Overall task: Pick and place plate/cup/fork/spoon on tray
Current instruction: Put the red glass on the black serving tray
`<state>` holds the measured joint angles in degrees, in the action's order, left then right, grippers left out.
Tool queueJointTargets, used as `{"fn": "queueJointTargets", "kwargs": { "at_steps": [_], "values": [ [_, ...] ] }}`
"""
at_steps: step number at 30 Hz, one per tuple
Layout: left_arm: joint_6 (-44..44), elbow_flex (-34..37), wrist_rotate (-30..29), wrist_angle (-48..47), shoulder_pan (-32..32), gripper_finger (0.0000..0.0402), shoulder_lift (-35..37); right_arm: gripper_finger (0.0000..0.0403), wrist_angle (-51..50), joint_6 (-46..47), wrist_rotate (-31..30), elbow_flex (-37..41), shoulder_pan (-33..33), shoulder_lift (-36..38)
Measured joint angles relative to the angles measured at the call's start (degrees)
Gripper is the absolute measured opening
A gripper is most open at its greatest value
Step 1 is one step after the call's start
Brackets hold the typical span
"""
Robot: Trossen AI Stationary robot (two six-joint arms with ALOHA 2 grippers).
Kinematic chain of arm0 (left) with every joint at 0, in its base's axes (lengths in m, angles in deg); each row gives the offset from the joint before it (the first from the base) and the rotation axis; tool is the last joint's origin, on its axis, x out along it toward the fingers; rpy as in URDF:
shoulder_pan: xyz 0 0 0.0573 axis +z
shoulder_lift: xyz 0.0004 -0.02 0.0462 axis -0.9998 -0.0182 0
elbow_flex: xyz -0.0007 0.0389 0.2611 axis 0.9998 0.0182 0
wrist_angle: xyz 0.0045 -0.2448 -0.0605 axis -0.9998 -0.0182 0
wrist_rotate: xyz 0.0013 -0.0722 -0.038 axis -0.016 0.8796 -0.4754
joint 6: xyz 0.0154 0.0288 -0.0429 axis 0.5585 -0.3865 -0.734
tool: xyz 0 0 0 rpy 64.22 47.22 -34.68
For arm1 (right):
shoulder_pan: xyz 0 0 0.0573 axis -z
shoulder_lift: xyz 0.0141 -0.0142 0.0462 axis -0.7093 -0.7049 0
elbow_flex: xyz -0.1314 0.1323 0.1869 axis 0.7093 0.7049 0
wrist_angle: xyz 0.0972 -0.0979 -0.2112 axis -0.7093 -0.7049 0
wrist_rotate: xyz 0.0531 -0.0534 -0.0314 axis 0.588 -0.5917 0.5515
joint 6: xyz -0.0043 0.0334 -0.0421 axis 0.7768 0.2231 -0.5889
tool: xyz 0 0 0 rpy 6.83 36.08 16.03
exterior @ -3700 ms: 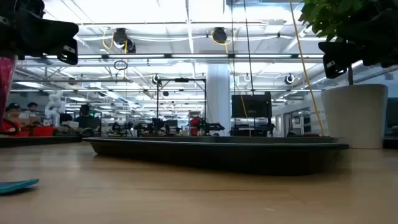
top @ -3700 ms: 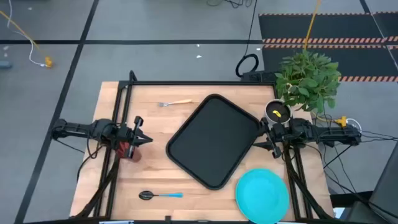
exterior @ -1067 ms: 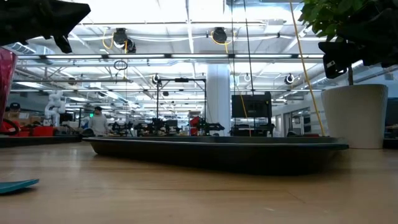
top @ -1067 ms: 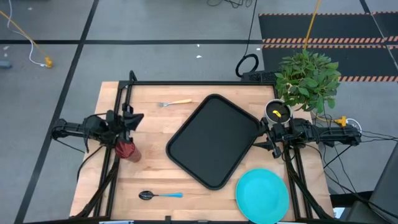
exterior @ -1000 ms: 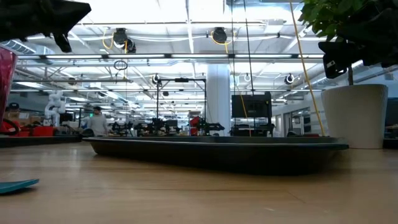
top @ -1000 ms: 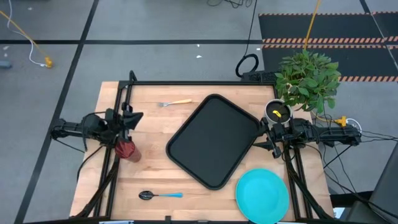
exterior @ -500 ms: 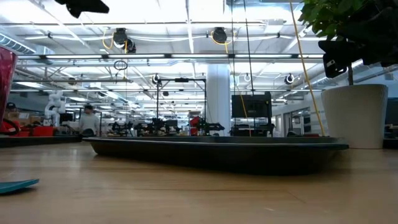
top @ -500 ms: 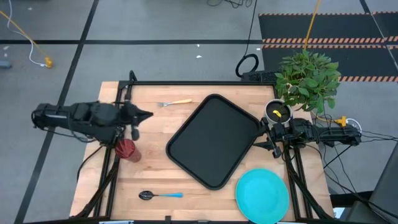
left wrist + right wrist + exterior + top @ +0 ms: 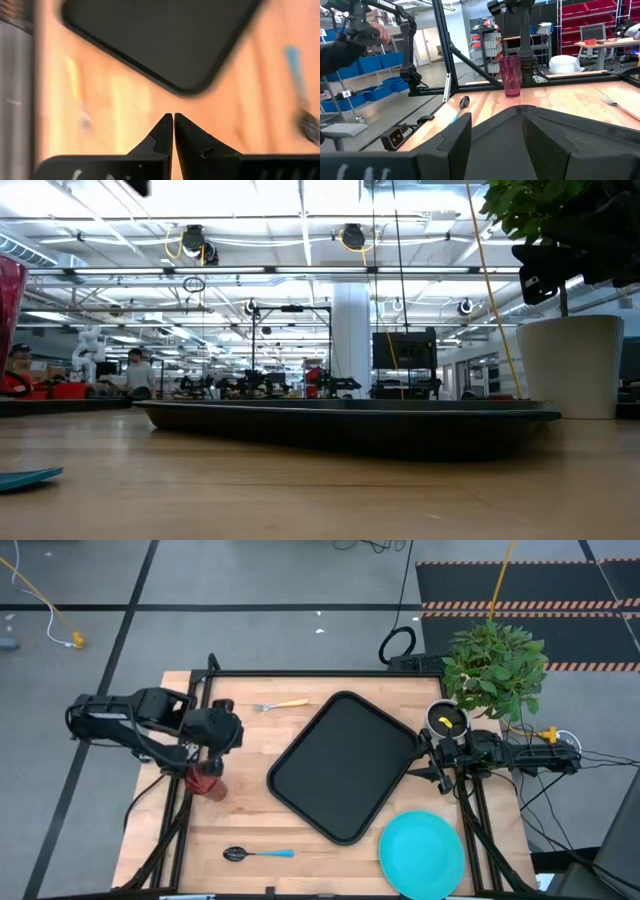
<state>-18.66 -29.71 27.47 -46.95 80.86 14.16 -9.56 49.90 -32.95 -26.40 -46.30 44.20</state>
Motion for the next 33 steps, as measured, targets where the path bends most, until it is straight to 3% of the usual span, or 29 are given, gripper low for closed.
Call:
{"fn": "queueJointTargets", "kwargs": {
  "at_steps": [5,14,19,33],
  "values": [
    [-4.58,-0.92,3.01,-9.72,-2.05,0.0021,-2.6,0.0169,0.01,0.02,0.0,0.0,0.01,0.0],
    [-9.36,3.93,4.0,-8.87,-6.85,0.0021,-5.32,0.0169,0.0,0.01,-0.02,0.02,0.01,-0.02],
    [-6.83,8.88,7.33,-8.93,-9.91,0.0021,-6.46,0.0169,0.48,0.02,-0.02,0.0,0.0,-0.02],
    [-1.02,10.18,4.95,-9.21,-16.68,0.0021,-6.73,0.0169,0.46,0.02,-0.02,0.01,0.01,-0.02]
  ]
}}
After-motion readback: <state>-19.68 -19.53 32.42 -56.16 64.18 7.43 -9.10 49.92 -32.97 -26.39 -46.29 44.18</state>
